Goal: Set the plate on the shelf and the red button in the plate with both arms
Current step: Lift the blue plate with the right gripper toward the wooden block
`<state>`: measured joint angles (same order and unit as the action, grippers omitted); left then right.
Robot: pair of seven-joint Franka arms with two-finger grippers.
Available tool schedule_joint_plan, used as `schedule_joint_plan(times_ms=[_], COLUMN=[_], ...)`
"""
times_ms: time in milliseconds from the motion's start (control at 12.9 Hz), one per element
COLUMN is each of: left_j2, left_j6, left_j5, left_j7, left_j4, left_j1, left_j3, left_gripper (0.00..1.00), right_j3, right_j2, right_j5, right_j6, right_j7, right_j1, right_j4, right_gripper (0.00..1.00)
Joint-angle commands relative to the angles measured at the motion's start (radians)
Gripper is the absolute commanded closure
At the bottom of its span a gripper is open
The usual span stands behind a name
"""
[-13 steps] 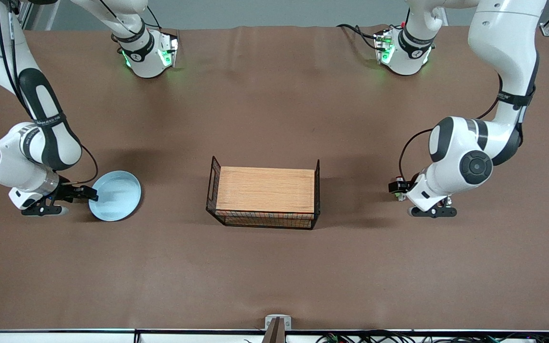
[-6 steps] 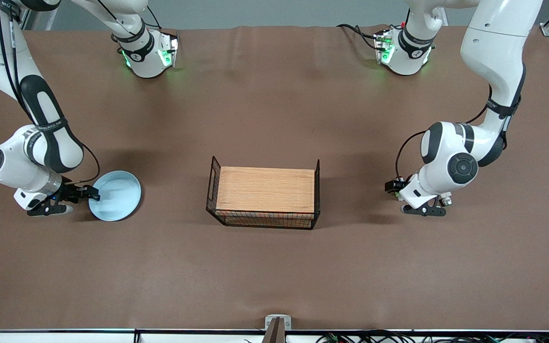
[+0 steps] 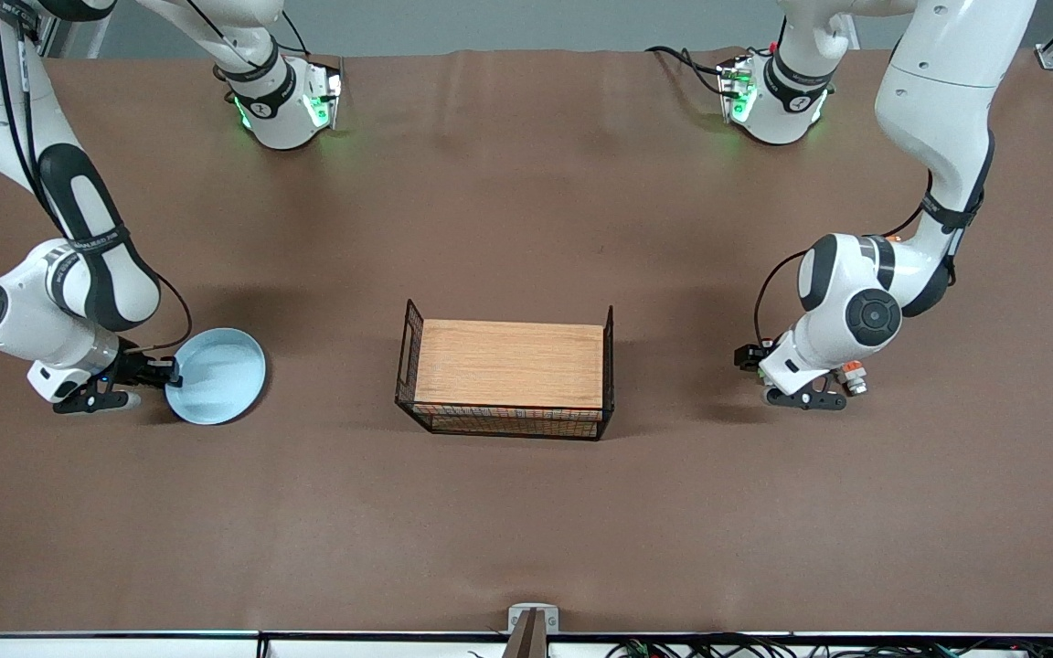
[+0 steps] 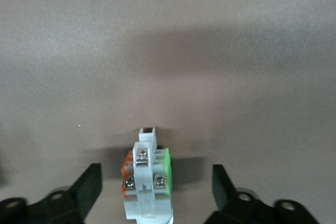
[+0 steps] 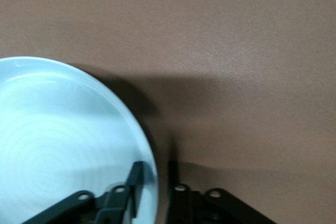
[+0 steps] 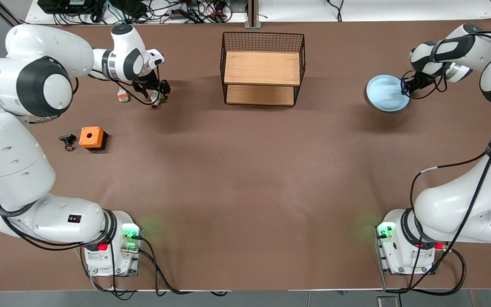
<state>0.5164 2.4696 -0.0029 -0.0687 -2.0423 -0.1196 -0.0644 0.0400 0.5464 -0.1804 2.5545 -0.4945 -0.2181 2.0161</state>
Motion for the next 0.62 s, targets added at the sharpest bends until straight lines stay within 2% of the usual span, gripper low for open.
schedule_joint_plan(times_ms=[0, 77, 232, 541], left_j2=[-0.010, -0.010, -0.010, -0.010], left_j6=[0.020, 0.020, 0.020, 0.019], left_j5=[0.018, 0.018, 0.018, 0.018], left_j7=[0.012, 0.012, 0.012, 0.024], left_j4=[-0.018, -0.018, -0.016, -0.006], left_j1=[0.003, 0.005, 0.005, 0.005], left_j3=[0.000, 0.000, 0.002, 0.002], left_gripper=[0.26, 0.34, 0.47, 0.70], right_j3=[-0.014, -0.015, -0.014, -0.015], right_j2=[-0.019, -0.028, -0.078, -0.204], right_j5=[-0.028, -0.040, -0.040, -0.039], right_j6=[-0.002, -0.016, -0.125, -0.492], right_j7=[-0.001, 0.008, 0.062, 0.212], right_j1=[-0.027, -0.026, -0.020, -0.015], right_j4=[0.009, 0.006, -0.023, -0.155], right_gripper=[1.00, 1.00, 1.00, 1.00])
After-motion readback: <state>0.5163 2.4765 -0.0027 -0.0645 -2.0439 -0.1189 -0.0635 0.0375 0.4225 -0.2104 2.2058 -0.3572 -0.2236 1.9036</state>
